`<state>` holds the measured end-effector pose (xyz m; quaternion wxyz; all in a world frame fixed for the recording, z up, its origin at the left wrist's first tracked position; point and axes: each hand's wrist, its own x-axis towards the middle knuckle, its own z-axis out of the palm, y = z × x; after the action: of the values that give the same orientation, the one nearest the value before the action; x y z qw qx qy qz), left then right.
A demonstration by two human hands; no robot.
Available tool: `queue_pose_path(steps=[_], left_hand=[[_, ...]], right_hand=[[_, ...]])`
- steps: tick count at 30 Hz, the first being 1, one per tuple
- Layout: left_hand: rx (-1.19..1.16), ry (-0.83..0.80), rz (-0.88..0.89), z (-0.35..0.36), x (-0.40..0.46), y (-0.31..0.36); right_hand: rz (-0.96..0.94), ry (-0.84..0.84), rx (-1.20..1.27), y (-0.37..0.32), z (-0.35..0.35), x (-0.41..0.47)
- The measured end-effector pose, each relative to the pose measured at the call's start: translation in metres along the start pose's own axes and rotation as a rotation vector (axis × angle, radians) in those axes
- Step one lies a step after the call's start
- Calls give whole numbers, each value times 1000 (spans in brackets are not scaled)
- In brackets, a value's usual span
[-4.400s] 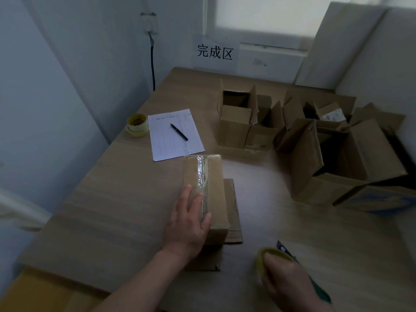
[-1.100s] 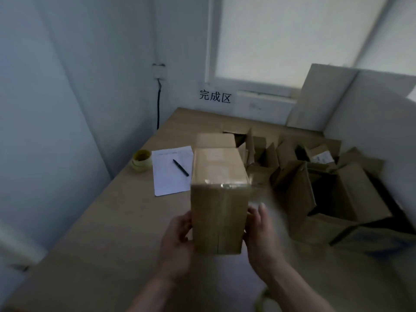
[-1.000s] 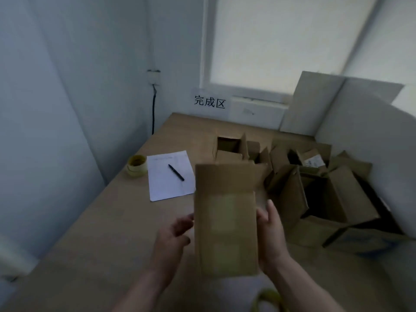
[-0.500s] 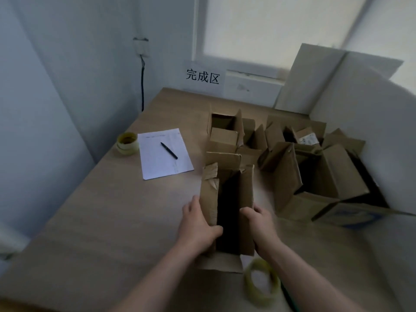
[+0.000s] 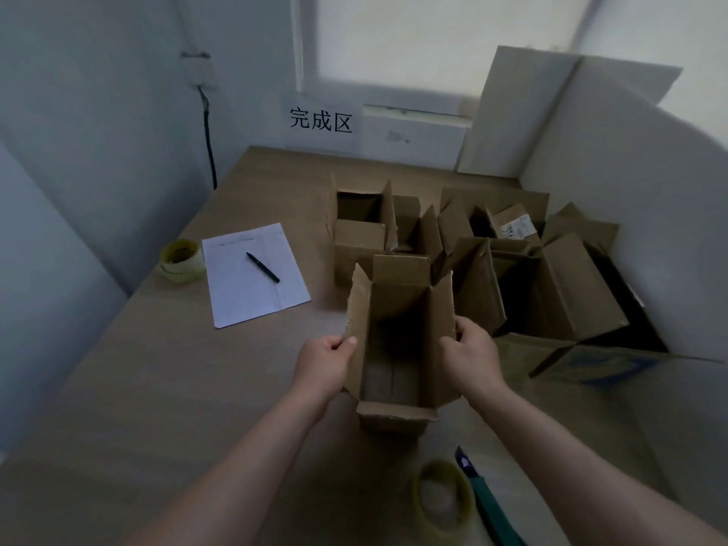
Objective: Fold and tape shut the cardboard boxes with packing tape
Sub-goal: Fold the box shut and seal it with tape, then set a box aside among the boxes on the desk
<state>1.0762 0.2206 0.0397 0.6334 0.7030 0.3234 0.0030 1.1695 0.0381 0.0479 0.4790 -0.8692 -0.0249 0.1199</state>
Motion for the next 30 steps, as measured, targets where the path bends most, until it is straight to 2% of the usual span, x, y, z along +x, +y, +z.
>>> queue_pose_path(steps=[4,7,9,12,17,21,24,30], left_hand=[[23,-75,3,30,28,23],[69,-92,17,51,47,38],[76,-81,21,64,59,47],[97,-62,34,79,74,57],[141,-35,97,92,96,63],[171,-21,146,95,89,64],[211,-8,201,89,76,56],[342,65,315,51,36,37]], right_hand=[[-22,104,-159,-13,-17,37],[-96,69,-226,-15,-30,56],[-139,33,-356,-15,-36,67],[-144,40,-554,-16,-42,84],[-171,-1,-723,-20,-52,105],[-218,0,-711,-22,-53,100],[-323,56,-680,-26,-49,79],[-449,88,-673,-39,-36,26]])
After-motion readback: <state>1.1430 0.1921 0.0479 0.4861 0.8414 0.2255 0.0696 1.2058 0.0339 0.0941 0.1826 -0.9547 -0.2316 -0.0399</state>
